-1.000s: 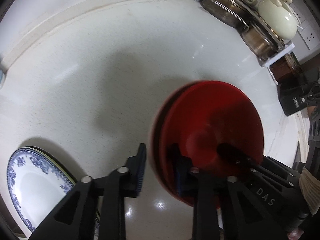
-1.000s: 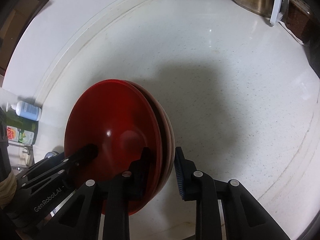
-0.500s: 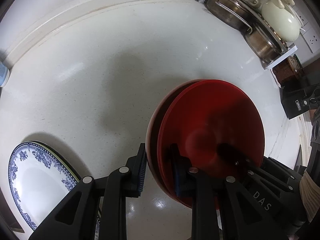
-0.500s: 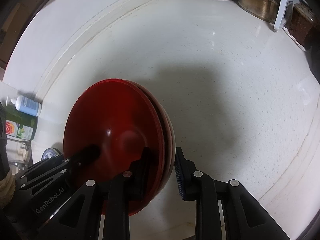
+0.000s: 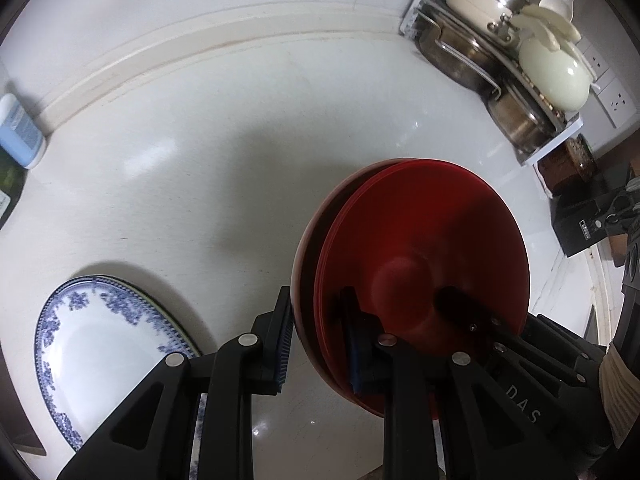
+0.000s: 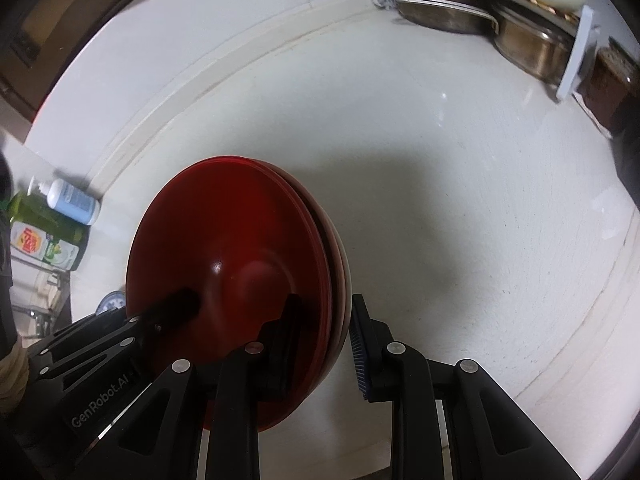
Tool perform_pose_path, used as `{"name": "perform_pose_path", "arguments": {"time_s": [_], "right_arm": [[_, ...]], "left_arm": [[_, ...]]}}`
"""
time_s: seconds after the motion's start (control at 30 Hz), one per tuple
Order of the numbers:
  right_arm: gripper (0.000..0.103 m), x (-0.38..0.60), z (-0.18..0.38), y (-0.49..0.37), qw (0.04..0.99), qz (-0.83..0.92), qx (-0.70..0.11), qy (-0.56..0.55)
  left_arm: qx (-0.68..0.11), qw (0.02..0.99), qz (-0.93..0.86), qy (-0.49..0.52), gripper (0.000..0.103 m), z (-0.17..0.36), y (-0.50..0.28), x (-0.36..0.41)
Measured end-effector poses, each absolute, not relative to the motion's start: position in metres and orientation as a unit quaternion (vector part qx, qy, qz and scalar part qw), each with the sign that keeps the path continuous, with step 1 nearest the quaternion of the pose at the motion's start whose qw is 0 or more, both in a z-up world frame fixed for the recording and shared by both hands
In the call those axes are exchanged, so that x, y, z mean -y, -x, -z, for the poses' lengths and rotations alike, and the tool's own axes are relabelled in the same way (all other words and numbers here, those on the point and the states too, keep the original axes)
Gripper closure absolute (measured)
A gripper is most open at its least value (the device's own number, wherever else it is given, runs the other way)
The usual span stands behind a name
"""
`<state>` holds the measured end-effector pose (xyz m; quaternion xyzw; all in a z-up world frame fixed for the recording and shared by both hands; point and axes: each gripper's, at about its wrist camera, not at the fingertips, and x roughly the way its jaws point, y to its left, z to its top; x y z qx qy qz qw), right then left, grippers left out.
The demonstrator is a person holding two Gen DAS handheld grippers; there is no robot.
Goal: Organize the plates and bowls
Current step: 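Carry the nested bowls and lower them onto the blue-and-white plate stack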
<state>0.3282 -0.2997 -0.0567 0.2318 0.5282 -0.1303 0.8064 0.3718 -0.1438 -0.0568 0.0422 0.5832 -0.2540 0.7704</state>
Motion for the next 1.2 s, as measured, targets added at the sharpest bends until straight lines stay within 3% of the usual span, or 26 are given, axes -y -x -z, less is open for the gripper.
{"name": "perform_pose_path", "arguments": {"time_s": [0.57, 1.2], "right_arm": [[0.078, 0.224, 0.019, -0.348, 0.838, 0.064, -0.512, -0.178], [0.078, 0.115, 0.025, -0.359, 0.836, -0.032, -0.533, -0.13]], "left_arm": [[-0.556, 0.807, 0.199, 0.009, 0.079, 0.027, -0.36, 0.052], [-0.565, 0.815, 0.112, 0.06, 0.079, 0.037, -0.338, -0.063]]}}
